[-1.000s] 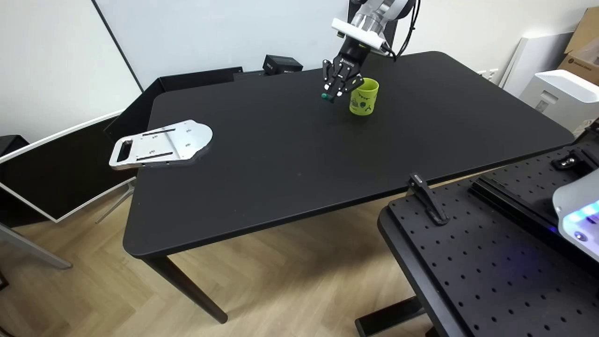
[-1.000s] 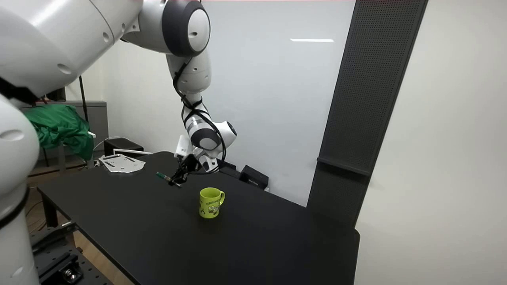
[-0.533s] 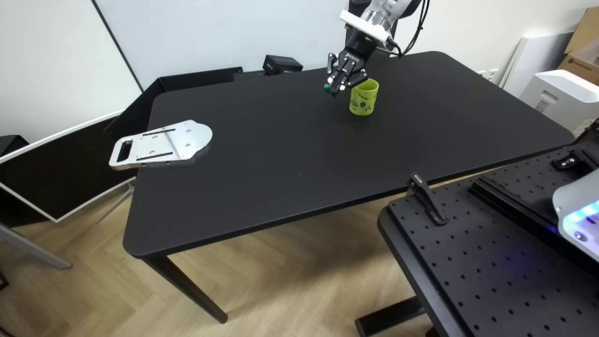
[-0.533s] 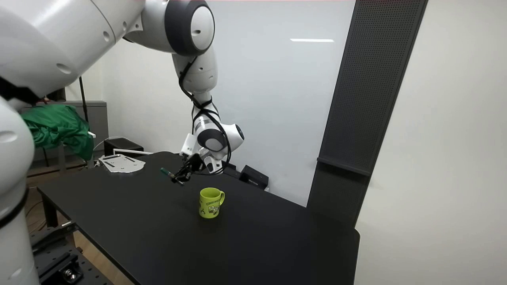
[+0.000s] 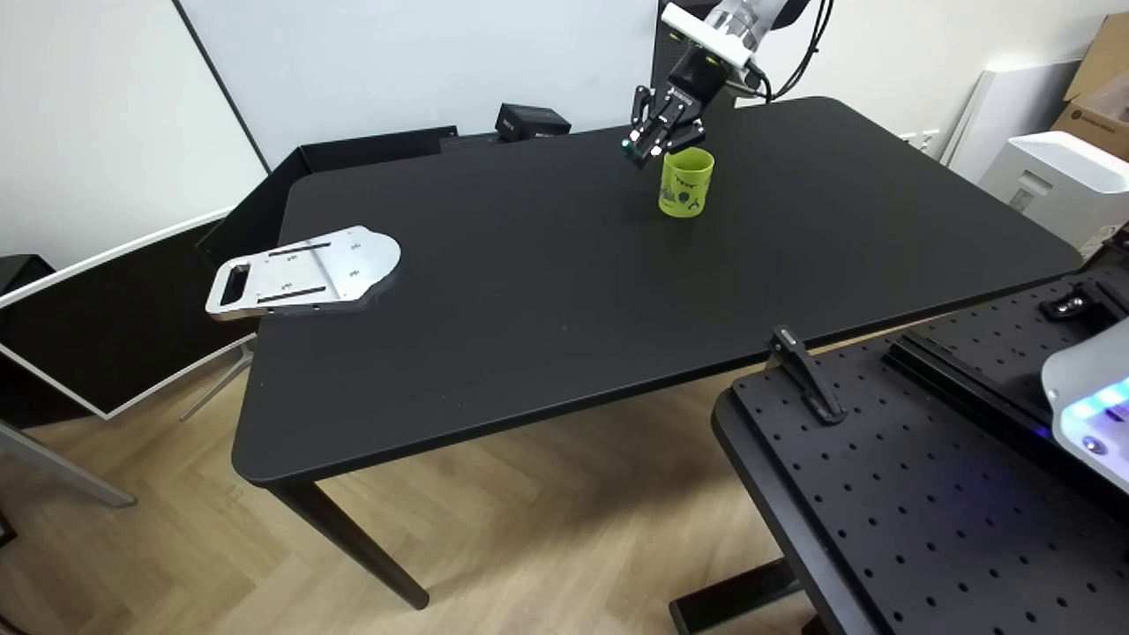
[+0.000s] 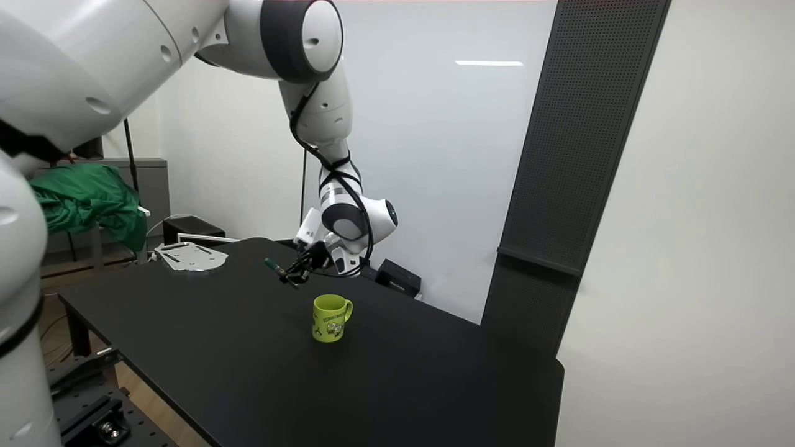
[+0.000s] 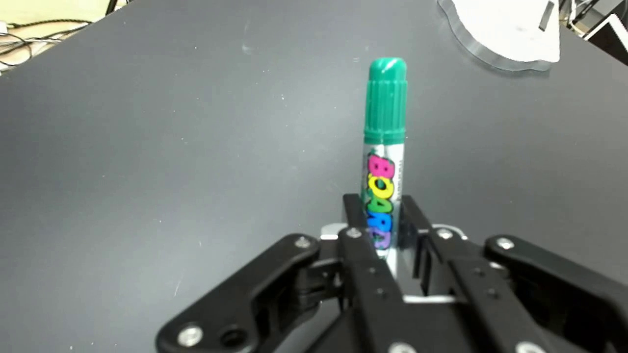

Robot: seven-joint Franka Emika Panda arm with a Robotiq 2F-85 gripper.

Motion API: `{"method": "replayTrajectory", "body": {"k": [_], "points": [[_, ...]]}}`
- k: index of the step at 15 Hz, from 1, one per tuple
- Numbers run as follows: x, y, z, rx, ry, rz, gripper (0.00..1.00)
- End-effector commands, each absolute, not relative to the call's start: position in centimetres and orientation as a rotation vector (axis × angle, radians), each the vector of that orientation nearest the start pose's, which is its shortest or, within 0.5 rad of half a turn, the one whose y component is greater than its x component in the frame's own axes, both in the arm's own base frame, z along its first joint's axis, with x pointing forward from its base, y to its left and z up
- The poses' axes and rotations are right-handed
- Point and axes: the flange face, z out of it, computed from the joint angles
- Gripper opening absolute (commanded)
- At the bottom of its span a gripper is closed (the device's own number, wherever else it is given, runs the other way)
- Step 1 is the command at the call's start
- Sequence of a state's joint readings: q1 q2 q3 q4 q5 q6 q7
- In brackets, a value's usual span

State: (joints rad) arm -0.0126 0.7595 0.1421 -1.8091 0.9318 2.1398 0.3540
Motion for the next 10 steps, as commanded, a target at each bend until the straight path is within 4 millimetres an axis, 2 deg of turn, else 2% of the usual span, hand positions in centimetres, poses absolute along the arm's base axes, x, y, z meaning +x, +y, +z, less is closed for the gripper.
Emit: {"method": "replayTrajectory", "body": {"k": [1,10], "points": [[59.5,9.3,12.2,-2.047,1.138,0.717,0.05],[58.4,4.6,11.7,-1.973,1.21,0.686,0.05]]}}
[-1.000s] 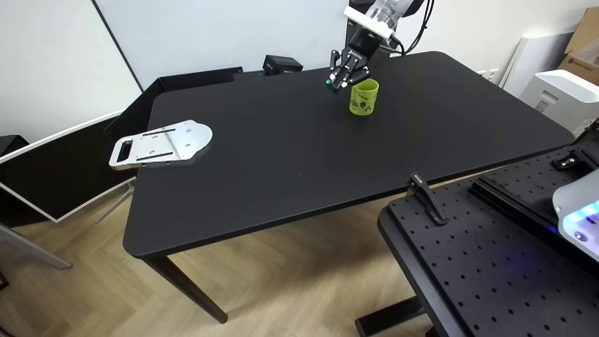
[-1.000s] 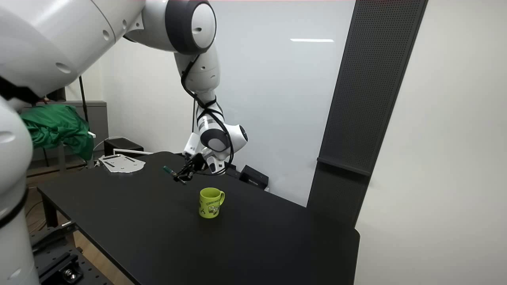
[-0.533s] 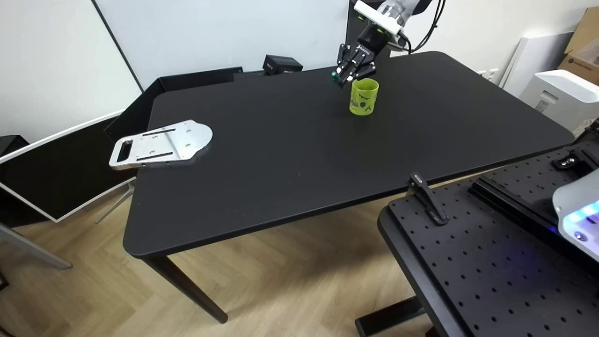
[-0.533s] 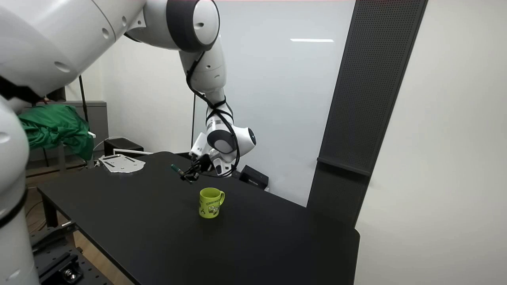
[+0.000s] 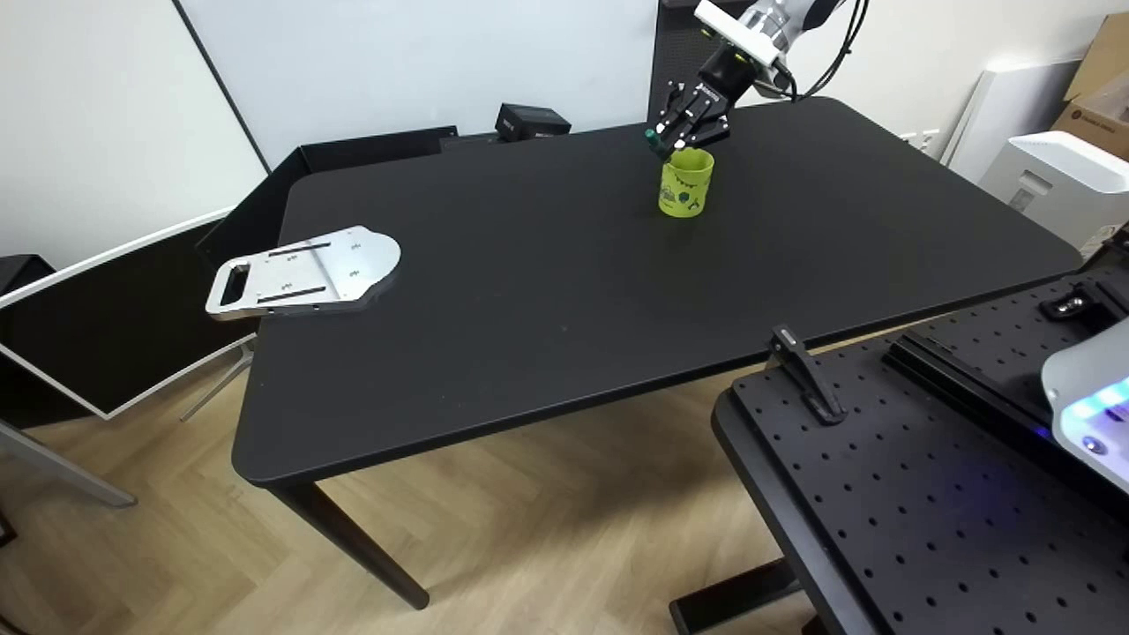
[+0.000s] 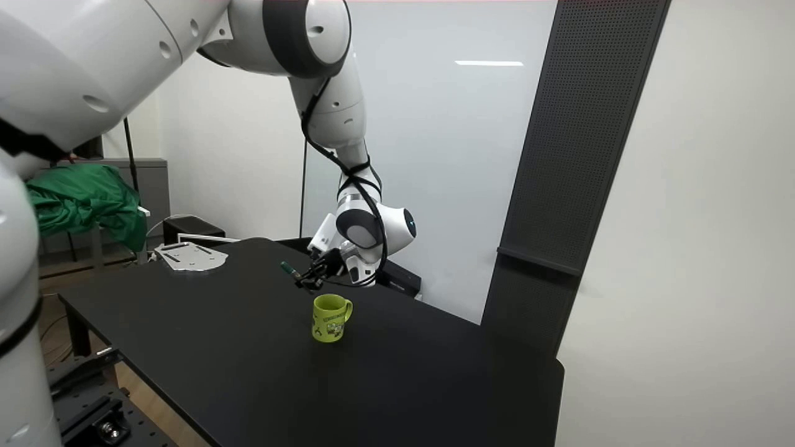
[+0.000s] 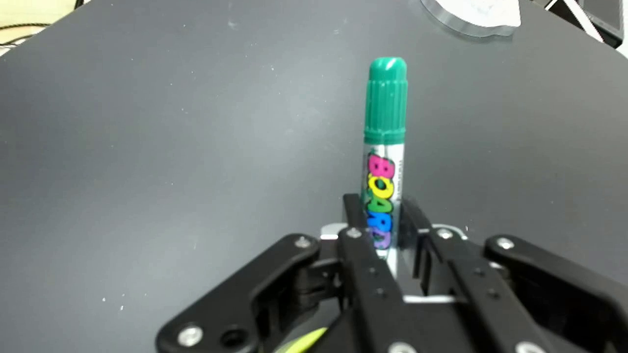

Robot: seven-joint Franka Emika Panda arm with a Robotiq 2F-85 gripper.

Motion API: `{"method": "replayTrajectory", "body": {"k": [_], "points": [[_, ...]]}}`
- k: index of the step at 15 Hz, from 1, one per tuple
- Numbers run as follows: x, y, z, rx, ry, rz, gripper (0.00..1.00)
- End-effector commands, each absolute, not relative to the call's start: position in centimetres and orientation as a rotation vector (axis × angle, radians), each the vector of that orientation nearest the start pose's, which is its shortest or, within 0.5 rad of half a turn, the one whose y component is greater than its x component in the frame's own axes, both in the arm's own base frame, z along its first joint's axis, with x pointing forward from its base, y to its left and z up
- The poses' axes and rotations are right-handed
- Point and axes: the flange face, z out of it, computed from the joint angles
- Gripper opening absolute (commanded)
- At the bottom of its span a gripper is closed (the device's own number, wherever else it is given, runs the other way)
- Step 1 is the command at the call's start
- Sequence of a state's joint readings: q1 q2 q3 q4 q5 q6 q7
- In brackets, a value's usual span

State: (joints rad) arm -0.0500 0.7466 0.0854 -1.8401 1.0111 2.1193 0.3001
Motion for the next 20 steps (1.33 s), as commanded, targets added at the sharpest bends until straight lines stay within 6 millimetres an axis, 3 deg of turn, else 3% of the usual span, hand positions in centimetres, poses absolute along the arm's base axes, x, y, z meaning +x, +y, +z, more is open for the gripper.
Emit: {"method": "replayTrajectory", "body": {"k": [1,11,20], "points": [[58.2,4.1,11.7,-1.965,1.217,0.682,0.05],[55.7,-0.1,10.9,-1.917,1.283,0.668,0.05],[55.9,-2.0,10.0,-1.912,1.292,0.656,0.05]]}}
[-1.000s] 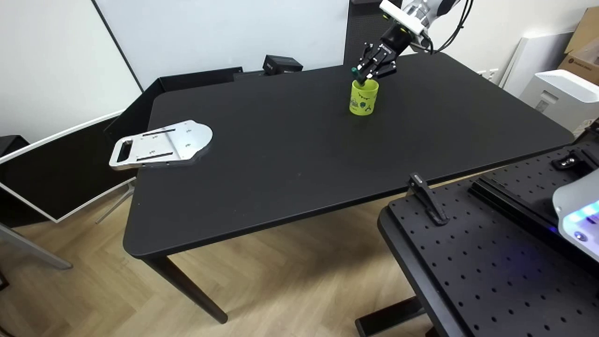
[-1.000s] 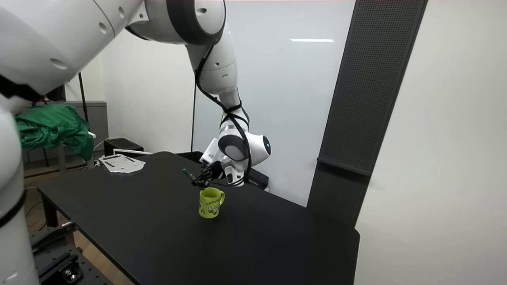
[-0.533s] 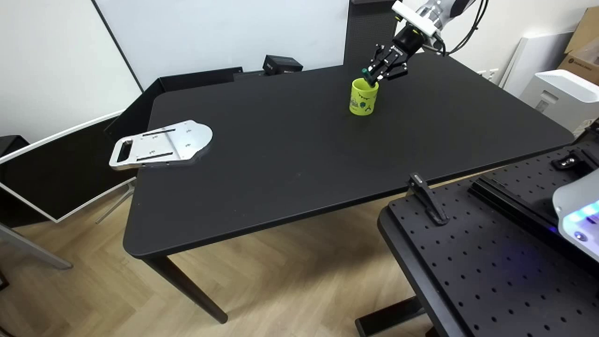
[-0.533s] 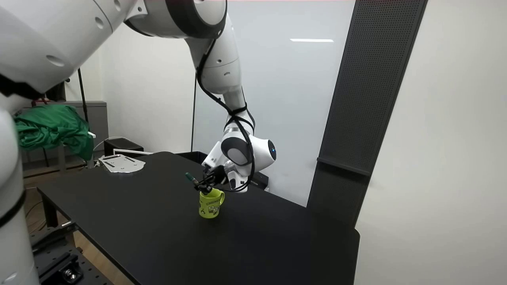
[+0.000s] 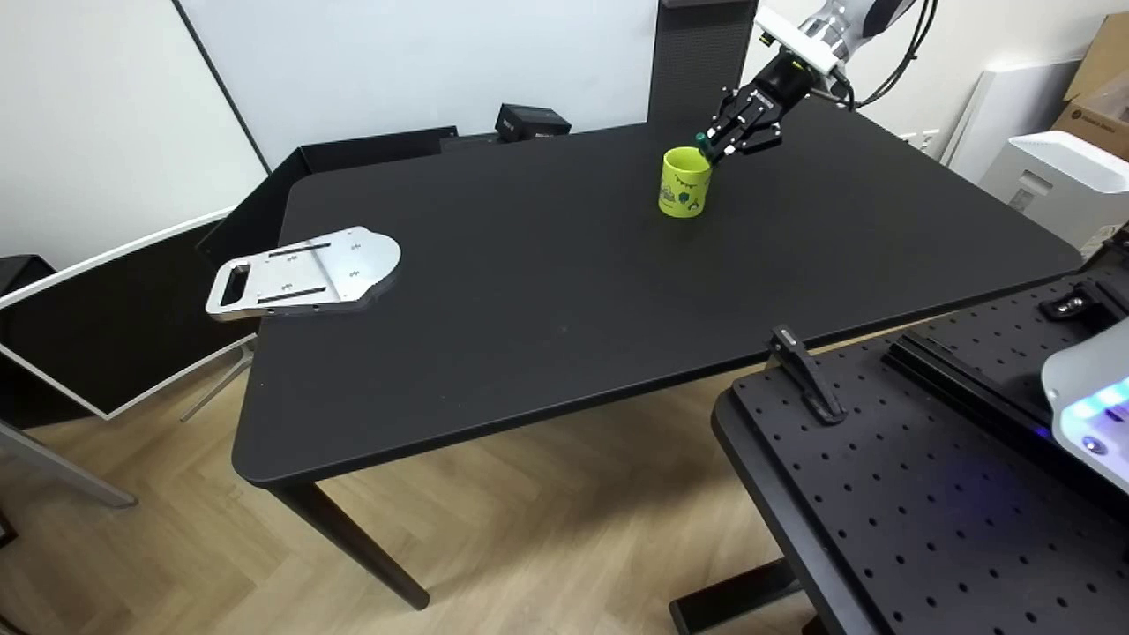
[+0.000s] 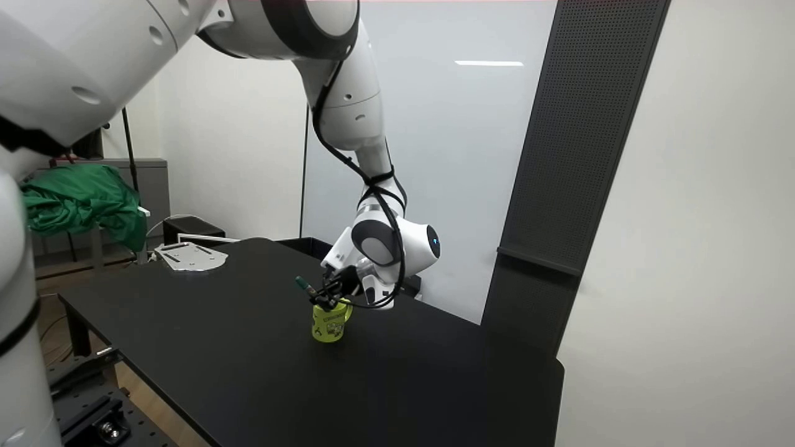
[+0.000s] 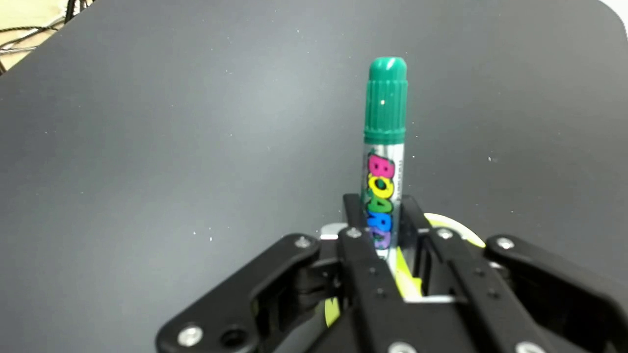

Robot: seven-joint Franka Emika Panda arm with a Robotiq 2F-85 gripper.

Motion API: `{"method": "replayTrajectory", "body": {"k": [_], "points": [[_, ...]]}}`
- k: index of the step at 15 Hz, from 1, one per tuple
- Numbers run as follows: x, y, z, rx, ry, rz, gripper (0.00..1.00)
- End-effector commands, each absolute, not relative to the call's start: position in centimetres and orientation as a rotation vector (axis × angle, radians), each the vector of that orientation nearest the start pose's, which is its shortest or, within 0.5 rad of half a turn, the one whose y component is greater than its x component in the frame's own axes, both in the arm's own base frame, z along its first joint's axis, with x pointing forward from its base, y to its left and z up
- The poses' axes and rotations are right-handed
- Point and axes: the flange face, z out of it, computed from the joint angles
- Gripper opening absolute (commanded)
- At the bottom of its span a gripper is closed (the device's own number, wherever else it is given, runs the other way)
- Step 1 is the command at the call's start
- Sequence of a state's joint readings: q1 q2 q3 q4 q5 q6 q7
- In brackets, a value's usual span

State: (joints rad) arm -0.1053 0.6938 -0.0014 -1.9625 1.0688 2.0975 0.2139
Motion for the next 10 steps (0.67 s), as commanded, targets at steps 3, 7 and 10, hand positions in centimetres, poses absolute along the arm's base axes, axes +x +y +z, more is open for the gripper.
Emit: {"method": "replayTrajectory", "body": {"k": [3,7,10], "points": [[56.15,-2.11,10.05,-1.92,1.288,0.659,0.05],[56.54,-2.32,10.2,-1.92,1.287,0.661,0.05],[56.9,-2.47,10.06,-1.921,1.287,0.66,0.05]]}}
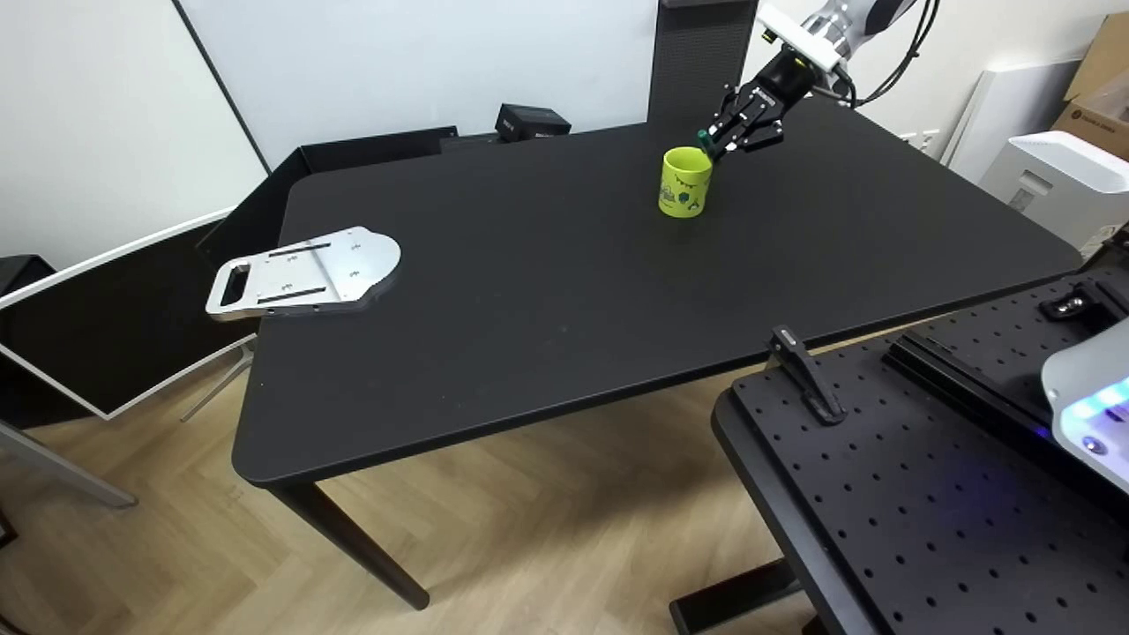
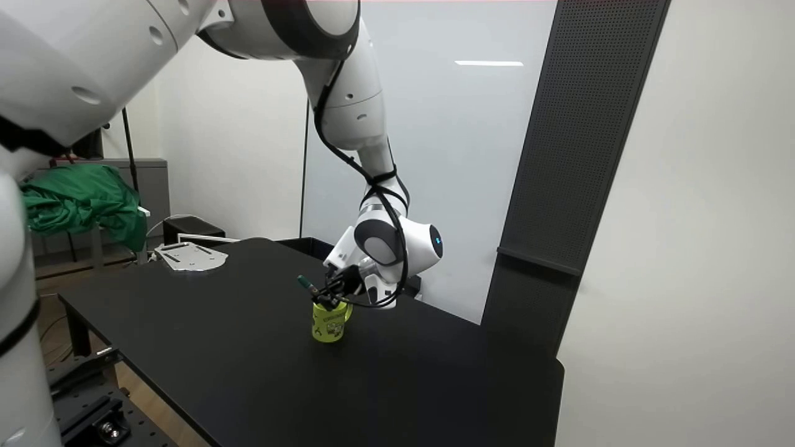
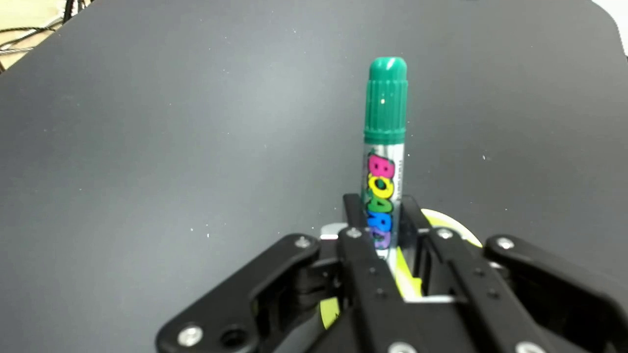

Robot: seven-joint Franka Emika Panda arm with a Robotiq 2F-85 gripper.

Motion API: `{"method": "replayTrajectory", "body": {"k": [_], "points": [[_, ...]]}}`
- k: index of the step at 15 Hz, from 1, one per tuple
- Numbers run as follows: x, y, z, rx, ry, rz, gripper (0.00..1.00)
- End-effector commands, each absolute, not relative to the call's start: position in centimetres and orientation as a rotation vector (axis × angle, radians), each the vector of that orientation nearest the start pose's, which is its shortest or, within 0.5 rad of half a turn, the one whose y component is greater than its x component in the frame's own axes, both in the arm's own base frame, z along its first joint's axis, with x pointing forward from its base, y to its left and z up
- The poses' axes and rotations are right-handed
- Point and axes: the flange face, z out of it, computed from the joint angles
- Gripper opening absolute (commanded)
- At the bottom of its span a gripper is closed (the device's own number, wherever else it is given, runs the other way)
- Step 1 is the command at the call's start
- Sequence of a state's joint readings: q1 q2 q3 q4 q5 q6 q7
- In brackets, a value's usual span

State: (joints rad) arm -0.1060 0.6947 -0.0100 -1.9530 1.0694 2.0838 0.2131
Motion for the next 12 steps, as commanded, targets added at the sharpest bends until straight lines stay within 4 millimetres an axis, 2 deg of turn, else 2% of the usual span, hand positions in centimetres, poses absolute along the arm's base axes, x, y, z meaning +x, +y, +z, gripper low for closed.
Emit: {"method": "replayTrajectory", "body": {"k": [1,6,12], "points": [[57.0,-2.5,10.0,-1.921,1.287,0.66,0.05],[58.2,-2.6,9.7,-1.926,1.288,0.639,0.05],[59.7,-1.0,8.4,-1.926,1.268,0.638,0.05]]}}
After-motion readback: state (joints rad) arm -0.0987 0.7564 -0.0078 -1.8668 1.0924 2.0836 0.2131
